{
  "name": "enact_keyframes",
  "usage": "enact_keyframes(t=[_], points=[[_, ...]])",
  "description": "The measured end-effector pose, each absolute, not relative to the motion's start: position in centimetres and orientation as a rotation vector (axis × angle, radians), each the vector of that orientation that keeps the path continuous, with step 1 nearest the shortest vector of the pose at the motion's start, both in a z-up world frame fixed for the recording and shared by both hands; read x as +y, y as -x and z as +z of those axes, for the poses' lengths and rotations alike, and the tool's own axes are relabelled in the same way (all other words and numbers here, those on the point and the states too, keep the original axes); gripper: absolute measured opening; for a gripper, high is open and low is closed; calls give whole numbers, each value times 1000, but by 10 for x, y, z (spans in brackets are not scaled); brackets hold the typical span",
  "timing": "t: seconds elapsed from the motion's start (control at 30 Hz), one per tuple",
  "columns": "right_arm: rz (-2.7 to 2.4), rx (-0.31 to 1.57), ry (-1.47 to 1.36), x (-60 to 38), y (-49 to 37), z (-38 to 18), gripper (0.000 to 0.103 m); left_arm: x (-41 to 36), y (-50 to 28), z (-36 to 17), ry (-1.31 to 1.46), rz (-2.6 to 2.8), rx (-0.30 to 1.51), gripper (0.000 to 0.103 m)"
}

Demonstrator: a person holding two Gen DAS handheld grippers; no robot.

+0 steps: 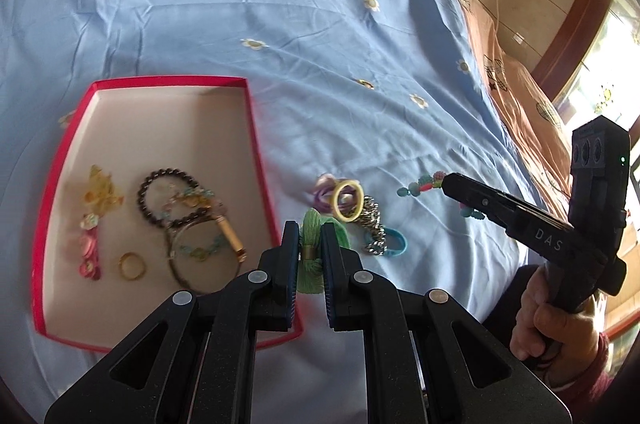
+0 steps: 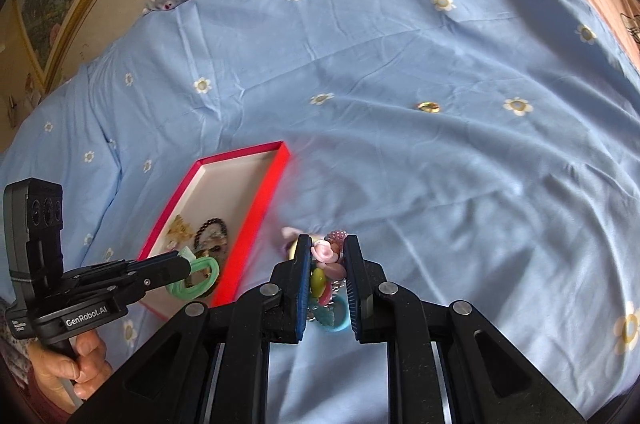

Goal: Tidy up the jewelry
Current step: 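Carry the green tie with the left gripper while the right gripper carries the bracelet into the box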

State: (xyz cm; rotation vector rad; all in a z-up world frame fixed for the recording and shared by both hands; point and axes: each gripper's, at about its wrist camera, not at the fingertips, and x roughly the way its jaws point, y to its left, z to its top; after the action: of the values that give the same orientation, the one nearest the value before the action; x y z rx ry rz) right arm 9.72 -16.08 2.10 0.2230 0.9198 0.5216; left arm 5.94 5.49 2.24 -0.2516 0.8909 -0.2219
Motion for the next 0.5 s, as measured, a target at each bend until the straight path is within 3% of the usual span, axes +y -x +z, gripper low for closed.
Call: enact_keyframes(t=[0.5], points=[[673,959,-162,-90,-72,19,16,116,-28,13,320,-107,881,9]])
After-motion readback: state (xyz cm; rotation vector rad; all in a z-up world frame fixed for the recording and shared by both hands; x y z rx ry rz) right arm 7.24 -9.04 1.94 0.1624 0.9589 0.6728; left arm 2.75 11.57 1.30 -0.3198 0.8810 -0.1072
